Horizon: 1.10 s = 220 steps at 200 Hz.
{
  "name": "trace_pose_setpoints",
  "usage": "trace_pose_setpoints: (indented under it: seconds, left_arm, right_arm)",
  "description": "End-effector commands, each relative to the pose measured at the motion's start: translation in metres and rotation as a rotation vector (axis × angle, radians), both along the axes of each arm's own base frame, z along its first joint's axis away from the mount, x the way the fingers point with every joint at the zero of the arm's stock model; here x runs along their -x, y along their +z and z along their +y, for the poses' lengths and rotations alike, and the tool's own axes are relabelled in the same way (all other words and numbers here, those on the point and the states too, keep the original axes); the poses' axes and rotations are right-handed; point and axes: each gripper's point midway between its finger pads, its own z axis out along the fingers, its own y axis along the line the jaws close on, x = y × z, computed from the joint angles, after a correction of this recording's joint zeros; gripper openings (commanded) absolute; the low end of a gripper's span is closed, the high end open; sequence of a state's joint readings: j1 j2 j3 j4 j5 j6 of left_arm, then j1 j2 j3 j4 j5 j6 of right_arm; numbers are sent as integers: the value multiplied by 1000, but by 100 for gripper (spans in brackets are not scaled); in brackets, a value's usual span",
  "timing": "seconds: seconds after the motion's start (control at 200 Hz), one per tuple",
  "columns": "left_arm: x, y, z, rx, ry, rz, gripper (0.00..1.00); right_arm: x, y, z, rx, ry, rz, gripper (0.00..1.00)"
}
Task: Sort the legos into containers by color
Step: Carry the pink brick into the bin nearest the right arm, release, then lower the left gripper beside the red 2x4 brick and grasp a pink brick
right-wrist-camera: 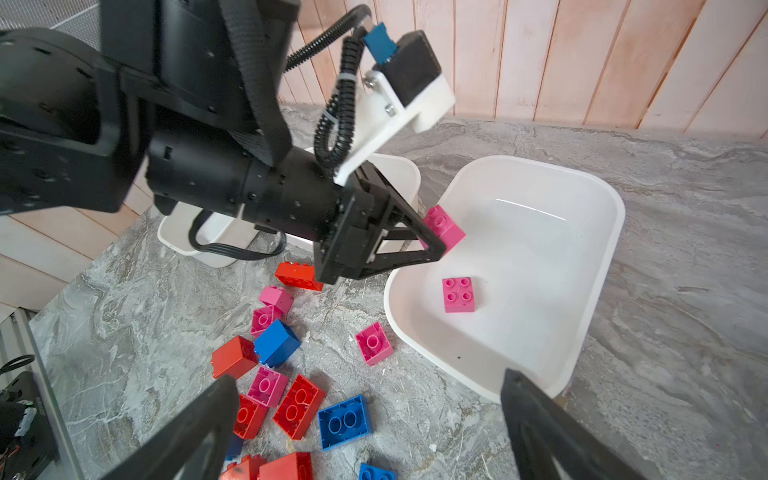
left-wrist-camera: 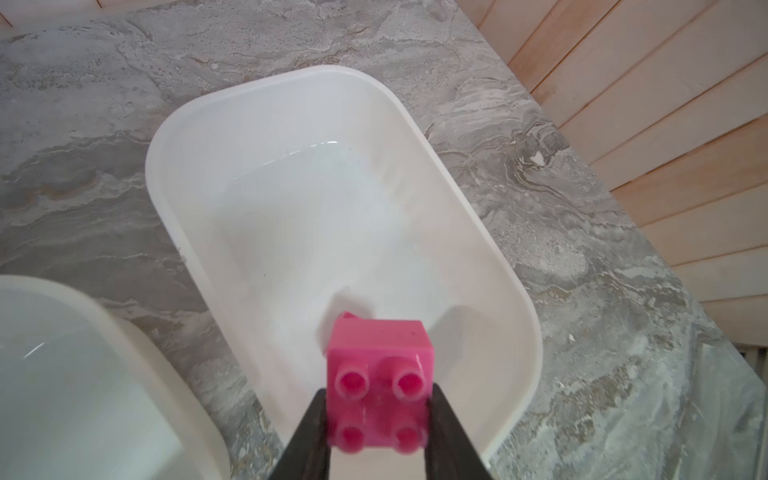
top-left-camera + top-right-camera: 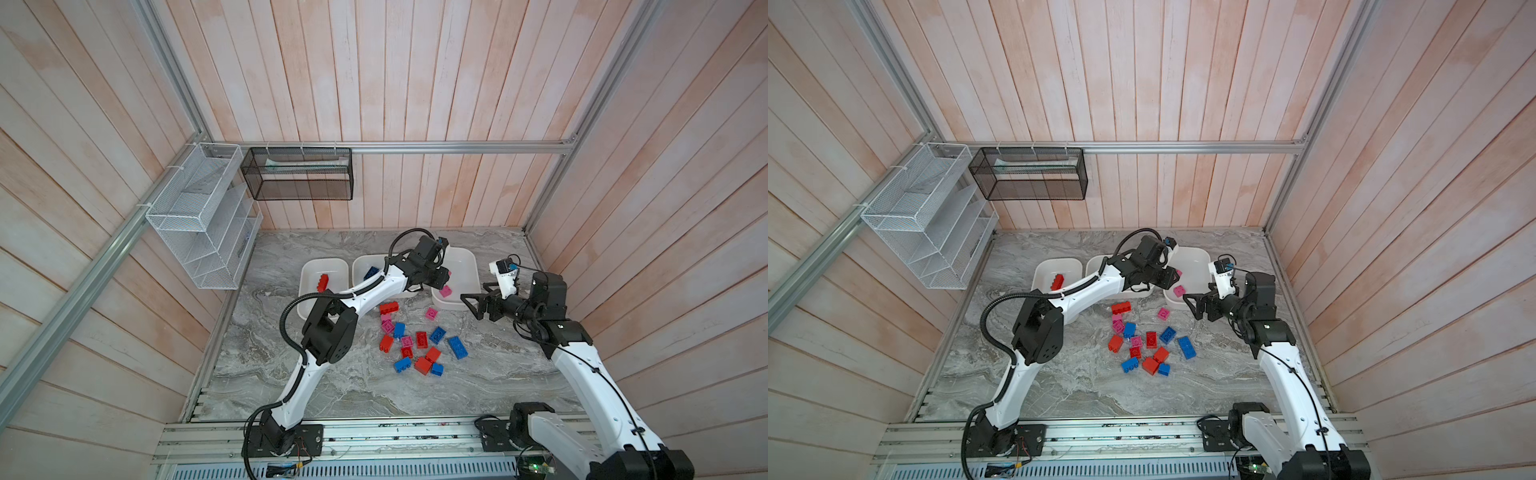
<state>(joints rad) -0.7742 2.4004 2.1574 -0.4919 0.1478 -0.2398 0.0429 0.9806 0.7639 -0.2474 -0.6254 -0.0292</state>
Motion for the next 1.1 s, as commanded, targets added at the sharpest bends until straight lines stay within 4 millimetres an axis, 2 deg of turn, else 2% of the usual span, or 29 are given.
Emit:
trace_pose_setpoints:
  seconds: [0.0,0.06,0.12,0.165,0.25,0.315,0.39,0.48,0.665,0.74,0.845,0.975,1.095]
  left_arm:
    - [-13,-15,3,-50,56,-17,30]
    - [-15,-13,2,-45,56,-37,35]
    - [-15,-7,1,-39,47,-46,49]
    - [-13,0,0,-28,36,-50,54]
    - [-6,20,2,-5,26,-59,57]
    - [4,43,3,23,6,-71,59]
    - [22,61,9,19,-16,-70,61]
    - [46,78,27,-6,-23,-75,61]
    - [99,61,95,-134,14,-8,61]
    - [121,46,126,-189,50,31,61]
    - [139,25,163,-250,139,87,62]
    - [145,-2,189,-229,267,180,62]
    - [132,-16,200,-202,365,192,62]
  right_arm:
    - [-8,12,-4,6,-22,-36,98]
    - [-9,11,-5,8,-25,-35,98]
    - [-8,11,-5,9,-25,-34,98]
    - [-7,11,-4,9,-24,-35,98]
    - [-6,12,-4,6,-23,-33,98]
    - [-4,13,-3,-2,-14,-34,98]
    - [-2,13,-2,-5,-10,-33,98]
    - [1,14,0,-16,4,-37,98]
    - [8,16,9,-48,55,-43,98]
    - [10,14,13,-46,69,-40,98]
    - [11,11,17,-45,79,-32,98]
    - [12,7,23,-51,93,-20,98]
    - [13,3,27,-49,99,-12,98]
